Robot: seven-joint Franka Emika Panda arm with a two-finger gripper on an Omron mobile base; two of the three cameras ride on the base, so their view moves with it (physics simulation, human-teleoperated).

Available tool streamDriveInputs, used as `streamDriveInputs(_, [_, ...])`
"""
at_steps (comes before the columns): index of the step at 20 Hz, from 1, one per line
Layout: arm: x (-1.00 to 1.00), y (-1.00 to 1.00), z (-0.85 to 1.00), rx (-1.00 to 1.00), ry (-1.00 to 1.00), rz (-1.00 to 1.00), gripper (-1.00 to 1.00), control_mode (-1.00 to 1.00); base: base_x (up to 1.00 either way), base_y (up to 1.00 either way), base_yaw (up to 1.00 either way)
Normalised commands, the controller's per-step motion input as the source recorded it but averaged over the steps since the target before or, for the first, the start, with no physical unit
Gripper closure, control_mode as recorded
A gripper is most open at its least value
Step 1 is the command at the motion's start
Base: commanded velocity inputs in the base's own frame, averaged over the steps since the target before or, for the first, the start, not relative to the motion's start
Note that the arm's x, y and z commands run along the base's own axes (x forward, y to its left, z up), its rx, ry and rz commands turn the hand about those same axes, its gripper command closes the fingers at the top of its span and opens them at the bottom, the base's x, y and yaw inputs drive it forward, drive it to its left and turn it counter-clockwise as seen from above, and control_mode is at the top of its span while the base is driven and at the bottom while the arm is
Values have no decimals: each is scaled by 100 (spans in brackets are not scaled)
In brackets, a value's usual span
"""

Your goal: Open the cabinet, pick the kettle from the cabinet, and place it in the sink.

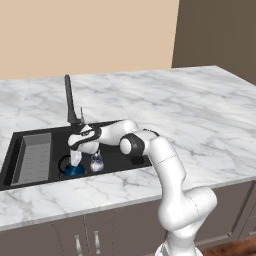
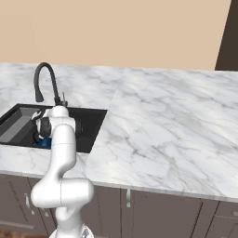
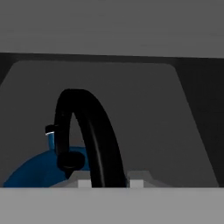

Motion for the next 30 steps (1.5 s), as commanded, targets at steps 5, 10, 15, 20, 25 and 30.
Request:
streamDriveInputs(5, [-25, 0, -40, -7, 0, -1, -100, -100, 0, 0, 0])
streamDriveInputs(10, [-23, -10, -33, -5, 0, -3, -100, -100, 0, 0, 0])
streamDriveInputs(15, [-13, -19, -27, -3, 0, -4, -100, -100, 0, 0, 0])
streamDriveInputs(20, [-6, -32, -25, -4, 0, -4, -100, -100, 0, 0, 0])
streamDriveInputs(25, [-5, -27, -20, -2, 0, -4, -100, -100, 0, 0, 0])
streamDriveInputs(30, [1, -21, 0, 0, 0, -7, -100, -100, 0, 0, 0])
